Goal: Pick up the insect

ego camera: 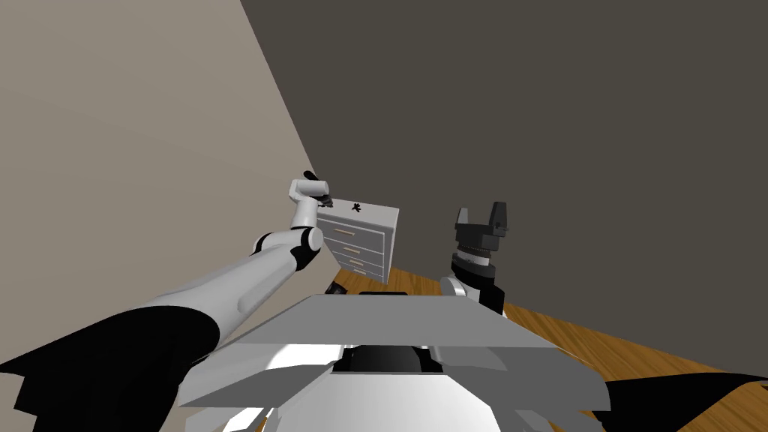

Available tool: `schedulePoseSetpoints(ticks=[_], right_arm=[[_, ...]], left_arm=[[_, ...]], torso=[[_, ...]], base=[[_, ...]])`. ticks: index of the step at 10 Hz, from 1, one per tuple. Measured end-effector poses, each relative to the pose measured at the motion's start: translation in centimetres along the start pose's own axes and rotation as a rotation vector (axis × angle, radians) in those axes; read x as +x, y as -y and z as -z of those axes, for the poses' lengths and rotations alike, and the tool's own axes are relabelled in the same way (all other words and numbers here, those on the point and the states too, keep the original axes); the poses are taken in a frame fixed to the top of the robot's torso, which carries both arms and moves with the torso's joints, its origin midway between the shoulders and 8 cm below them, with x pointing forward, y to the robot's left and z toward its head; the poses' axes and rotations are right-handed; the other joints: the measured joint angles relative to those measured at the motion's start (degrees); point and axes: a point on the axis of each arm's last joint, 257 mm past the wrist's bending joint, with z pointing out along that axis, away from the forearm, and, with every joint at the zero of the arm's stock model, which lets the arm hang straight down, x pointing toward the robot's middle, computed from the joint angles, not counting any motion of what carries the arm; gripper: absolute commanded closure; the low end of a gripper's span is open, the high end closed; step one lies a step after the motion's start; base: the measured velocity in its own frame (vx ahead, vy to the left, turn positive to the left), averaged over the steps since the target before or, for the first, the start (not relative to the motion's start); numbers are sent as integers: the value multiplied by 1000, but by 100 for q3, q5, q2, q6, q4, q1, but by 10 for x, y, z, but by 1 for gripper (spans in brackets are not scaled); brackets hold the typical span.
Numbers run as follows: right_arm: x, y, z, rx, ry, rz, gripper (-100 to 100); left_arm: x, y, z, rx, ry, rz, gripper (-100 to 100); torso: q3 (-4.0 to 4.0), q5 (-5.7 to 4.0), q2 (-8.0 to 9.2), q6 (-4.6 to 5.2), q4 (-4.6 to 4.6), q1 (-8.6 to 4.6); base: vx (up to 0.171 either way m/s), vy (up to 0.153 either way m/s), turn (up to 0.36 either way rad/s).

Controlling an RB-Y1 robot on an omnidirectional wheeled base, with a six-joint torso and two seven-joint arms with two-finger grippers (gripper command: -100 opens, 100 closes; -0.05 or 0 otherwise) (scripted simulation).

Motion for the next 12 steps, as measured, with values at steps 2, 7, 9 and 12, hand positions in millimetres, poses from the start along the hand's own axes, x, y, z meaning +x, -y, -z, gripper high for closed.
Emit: schedulePoseSetpoints(ticks=[2,7,9,12], right_arm=[[0,0,0,0,0,0,0],[0,0,0,0,0,0,0],[0,0,0,0,0,0,0],[0,0,0,0,0,0,0]], left_arm=[[1,-5,3,-68,2,16,-100],[5,-29,11,-227,8,32,-100],[10,-34,19,-285,3,41,-100],[14,-45,25,-369,-2,47,-100]], torso=[[-3,1,-5,-1,-1,5],[0,2,2,-2,-1,0],[-2,2,-2,-2,-2,1],[-3,2,-4,-2,-3,0]], base=[[38,24,-43],[21,9,-24],[25,13,-20],[39,13,-44]])
